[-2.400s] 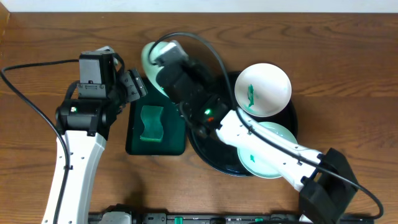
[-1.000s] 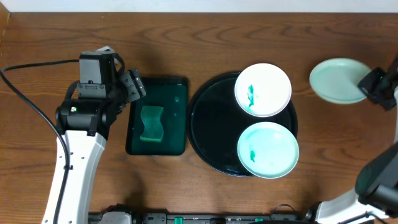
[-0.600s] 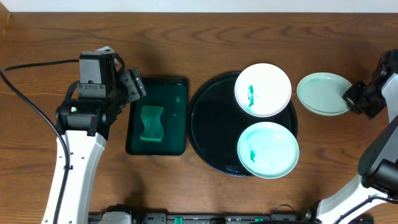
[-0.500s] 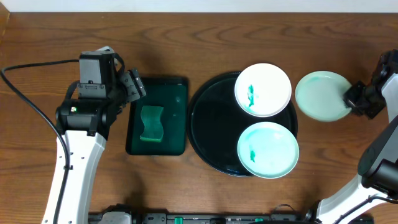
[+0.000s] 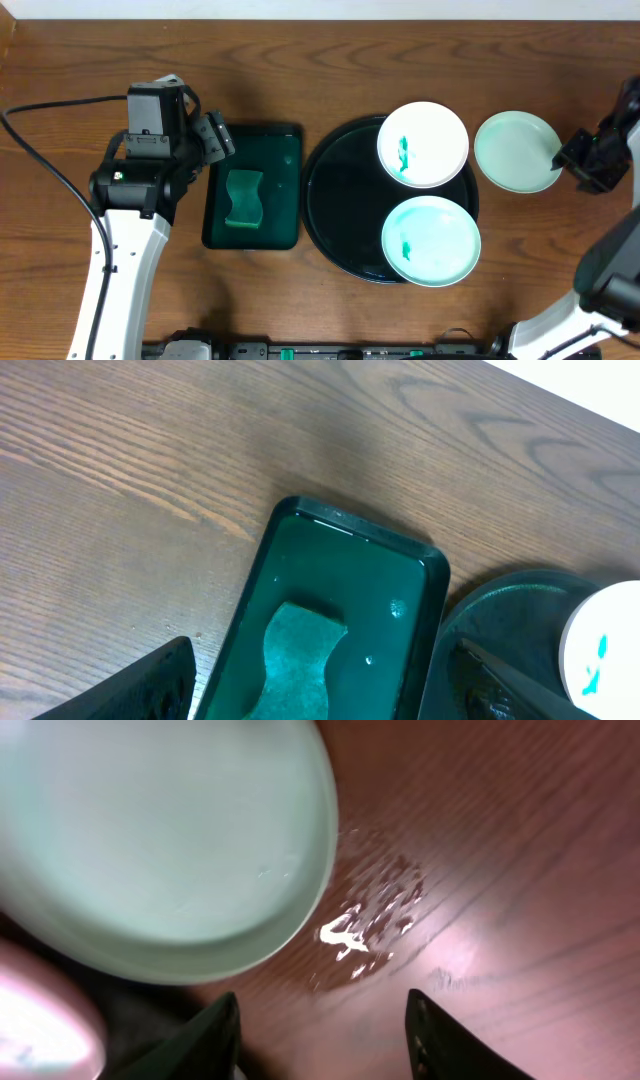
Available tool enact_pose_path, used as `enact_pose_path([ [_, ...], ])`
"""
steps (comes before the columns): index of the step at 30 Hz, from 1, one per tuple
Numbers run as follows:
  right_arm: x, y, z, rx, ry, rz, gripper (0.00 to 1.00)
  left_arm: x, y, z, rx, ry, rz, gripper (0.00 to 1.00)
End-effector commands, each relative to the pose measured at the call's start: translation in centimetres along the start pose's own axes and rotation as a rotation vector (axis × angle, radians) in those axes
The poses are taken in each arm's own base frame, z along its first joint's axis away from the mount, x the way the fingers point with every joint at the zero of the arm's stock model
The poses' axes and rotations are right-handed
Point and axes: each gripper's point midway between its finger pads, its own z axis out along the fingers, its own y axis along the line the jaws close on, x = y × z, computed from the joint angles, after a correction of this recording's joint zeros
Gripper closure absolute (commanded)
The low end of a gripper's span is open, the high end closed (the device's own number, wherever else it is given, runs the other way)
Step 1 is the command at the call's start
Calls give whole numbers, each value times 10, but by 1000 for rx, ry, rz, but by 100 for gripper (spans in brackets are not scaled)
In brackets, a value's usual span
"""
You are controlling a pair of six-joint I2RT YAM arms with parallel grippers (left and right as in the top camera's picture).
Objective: Clean dirty plates on tray and stack at the side
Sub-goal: 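Lower the mint plate onto the table right of the tray and release, then grip the lower mint plate rim with the right gripper and pull it left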
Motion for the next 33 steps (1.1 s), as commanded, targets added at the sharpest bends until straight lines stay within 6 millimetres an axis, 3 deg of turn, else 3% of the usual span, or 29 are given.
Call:
enact_pose_path([
  [1, 11, 32, -50, -147, -70, -131, 45, -7, 0, -4, -5, -18, -1, 19],
  [5, 44, 47, -69, -198, -25, -240, 43, -7, 0, -4, -5, -18, -1, 19],
  [9, 79, 53, -71, -173, 73, -333, 43, -7, 0, -4, -5, -18, -1, 19],
  [15, 133, 64, -63, -124, 235, -484, 43, -7, 0, -4, -4, -19, -1, 19],
  [20, 174, 64, -44, -47, 351, -583, 44, -7, 0, -4, -5, -18, -1, 19],
  [23, 185, 58, -29, 23, 372, -603, 43, -7, 0, -4, -5, -18, -1, 19],
  [28, 179, 27, -6, 231, 327, -504, 43, -7, 0, -4, -5, -18, -1, 19],
  [33, 188, 14, 17, 260, 348, -462, 44, -7, 0, -4, -5, -18, -1, 19],
])
